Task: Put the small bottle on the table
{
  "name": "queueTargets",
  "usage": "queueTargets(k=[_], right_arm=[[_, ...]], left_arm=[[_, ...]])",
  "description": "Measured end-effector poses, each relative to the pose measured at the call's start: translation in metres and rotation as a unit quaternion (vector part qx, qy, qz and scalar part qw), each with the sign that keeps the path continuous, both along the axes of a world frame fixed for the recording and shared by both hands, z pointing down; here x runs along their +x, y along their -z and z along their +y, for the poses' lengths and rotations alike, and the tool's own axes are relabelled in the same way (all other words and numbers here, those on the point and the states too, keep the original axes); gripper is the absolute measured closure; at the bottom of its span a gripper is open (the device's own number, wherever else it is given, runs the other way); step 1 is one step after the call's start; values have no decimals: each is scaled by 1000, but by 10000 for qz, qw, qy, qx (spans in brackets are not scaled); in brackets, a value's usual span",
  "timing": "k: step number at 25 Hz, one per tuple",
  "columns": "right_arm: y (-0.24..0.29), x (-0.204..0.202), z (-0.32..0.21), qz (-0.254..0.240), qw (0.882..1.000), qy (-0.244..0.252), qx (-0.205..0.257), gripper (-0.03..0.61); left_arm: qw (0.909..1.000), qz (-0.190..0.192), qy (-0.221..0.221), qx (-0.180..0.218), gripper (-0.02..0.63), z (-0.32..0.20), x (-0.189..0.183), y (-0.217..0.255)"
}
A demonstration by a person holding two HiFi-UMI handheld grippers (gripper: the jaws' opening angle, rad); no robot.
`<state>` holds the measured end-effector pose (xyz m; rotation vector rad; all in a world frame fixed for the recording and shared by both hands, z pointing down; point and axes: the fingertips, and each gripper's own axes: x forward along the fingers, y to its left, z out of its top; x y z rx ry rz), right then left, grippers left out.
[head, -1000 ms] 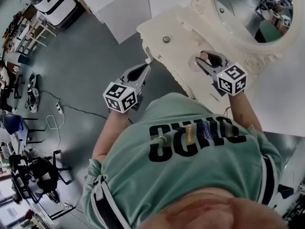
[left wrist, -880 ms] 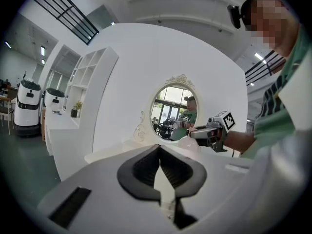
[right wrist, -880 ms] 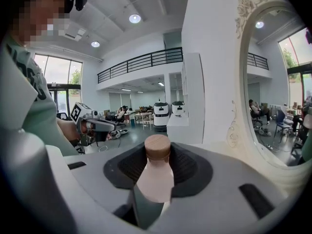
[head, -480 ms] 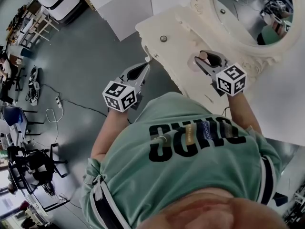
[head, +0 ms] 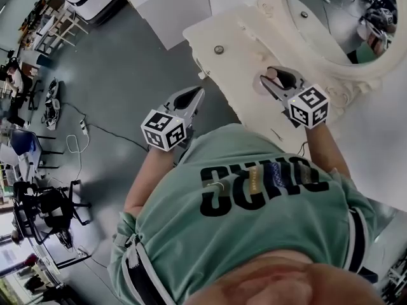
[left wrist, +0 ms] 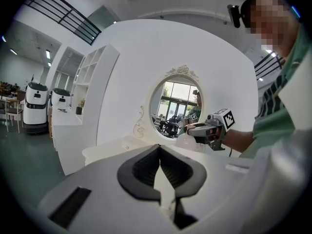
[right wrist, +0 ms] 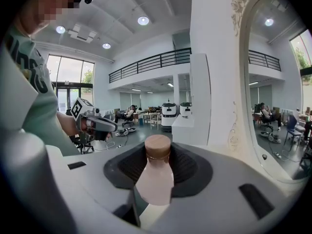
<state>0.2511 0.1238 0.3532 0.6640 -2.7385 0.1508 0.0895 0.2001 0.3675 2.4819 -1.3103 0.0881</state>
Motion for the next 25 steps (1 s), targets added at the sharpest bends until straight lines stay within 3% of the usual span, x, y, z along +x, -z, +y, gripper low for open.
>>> queueTargets(k=[5,9,18,25], right_arm=[[-8,-26,-18,31,10000,-2,-20,448],[-13,-65,-36,59,9998,-151,63,447],[3,-153,-100,-161,9960,-878,-9,447],[22,-209,-152,-114,9903,-1385,-8,447]], left_arm=[[10000,70,-2,-4,603,-22,-30,-9],[9995,149,-271,91,603,-49,-69,-19],[9959,147,-852,280,603,-140,-183,-3],[9915,192,-1281,152,603,-200,-248,3]])
